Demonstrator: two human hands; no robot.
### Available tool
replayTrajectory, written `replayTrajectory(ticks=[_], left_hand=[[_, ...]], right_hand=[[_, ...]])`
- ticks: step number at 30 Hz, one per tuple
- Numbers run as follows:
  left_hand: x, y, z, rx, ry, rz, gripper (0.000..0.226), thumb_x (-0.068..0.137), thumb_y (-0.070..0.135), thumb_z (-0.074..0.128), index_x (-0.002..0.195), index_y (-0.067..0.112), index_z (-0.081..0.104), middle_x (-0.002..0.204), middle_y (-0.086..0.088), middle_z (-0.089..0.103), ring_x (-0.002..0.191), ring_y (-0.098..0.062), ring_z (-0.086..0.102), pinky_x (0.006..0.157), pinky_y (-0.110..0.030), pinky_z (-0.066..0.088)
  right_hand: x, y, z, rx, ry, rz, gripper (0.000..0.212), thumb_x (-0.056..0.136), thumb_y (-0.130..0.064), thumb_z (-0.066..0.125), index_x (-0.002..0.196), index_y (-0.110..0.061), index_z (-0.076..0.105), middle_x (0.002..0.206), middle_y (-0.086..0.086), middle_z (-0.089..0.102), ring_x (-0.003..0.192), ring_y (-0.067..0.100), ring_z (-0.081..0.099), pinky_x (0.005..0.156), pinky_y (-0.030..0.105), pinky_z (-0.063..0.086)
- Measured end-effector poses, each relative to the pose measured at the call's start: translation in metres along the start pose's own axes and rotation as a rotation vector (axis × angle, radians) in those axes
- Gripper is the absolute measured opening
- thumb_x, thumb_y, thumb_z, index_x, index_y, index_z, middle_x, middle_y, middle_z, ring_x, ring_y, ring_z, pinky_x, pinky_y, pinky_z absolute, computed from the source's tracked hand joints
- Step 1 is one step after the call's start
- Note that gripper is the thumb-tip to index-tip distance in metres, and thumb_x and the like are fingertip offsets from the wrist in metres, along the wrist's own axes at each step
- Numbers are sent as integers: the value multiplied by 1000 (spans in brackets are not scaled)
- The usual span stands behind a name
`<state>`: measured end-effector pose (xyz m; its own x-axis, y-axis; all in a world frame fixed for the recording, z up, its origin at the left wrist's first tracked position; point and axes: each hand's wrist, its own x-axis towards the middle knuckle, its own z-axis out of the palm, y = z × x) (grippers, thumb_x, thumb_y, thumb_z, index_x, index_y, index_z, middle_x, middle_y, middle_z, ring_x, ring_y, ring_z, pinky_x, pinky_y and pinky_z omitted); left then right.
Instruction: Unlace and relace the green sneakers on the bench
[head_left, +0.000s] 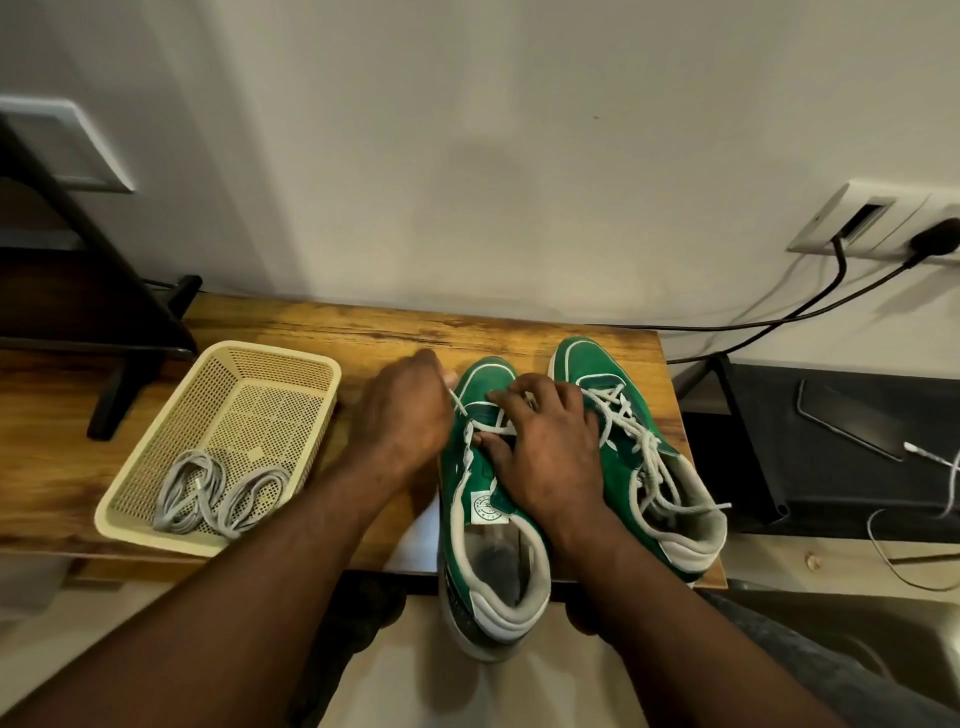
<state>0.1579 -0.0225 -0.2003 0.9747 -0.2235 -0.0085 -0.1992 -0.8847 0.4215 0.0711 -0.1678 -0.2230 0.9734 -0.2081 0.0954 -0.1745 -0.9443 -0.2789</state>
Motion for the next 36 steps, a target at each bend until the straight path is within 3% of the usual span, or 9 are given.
replayTrajectory(ticks=[4,7,13,17,22,26,29,33,36], left_hand=[[25,-8,-34,-906,170,-399,11,109,15,52,104,11,61,94,-9,76,75,-24,77,65,-35,61],[24,-8,-50,-1426,46,-560,13,110,6,43,112,8,55,74,-3,62,54,-17,63,63,-36,61],[3,-4,-21,-32,-409,-94,27,98,47,67,107,22,63,98,3,67,93,-20,62,74,-34,44],[-4,14,-23,31,-383,-42,19,101,37,65,103,18,70,102,-2,69,86,-19,56,59,-29,35],[6,18,-54,-401,-299,-113,25,101,26,65,80,13,65,93,-9,69,92,-30,64,81,-38,52],[-10,25,-40,230,-429,-27,18,98,30,69,102,13,66,85,0,57,76,-18,54,55,-30,35],[-11,30,-35,313,-464,-22,13,98,27,65,104,15,68,85,-1,57,78,-19,55,52,-29,33],[2,24,-59,-299,-313,-59,15,99,18,66,95,12,79,105,-5,74,96,-23,68,84,-37,55],[-5,30,-89,-1134,-181,-64,25,105,12,58,81,10,68,83,3,65,70,-7,52,69,-29,44]], right_hand=[[0,-2,-4,-72,-39,0,57,94,-61,63,147,-40,54,152,-8,43,143,23,32,118,50,29],[1,-4,-4,-75,-34,0,56,94,-60,63,145,-38,56,151,-7,46,143,23,34,119,51,27],[2,-8,-2,-60,-44,1,62,93,-52,70,148,-32,51,152,-2,45,142,25,44,120,51,30],[2,-8,0,-64,-50,16,70,94,-53,68,156,-31,43,165,1,34,149,28,38,123,53,27],[5,-6,-1,-95,-99,-5,71,98,-59,59,160,-34,38,170,-3,28,155,27,28,126,54,20],[5,-8,1,-109,-110,-20,69,98,-60,59,160,-36,38,171,-5,28,155,27,28,126,55,21],[5,-9,1,-132,-99,-11,69,97,-57,61,159,-35,41,170,-4,31,154,31,30,125,58,23],[5,-11,0,-177,-117,13,69,99,-58,57,160,-33,39,169,-1,30,153,34,27,123,58,23],[6,-12,-3,-203,-113,39,68,99,-61,55,159,-32,40,167,-1,31,147,34,29,115,57,28]])
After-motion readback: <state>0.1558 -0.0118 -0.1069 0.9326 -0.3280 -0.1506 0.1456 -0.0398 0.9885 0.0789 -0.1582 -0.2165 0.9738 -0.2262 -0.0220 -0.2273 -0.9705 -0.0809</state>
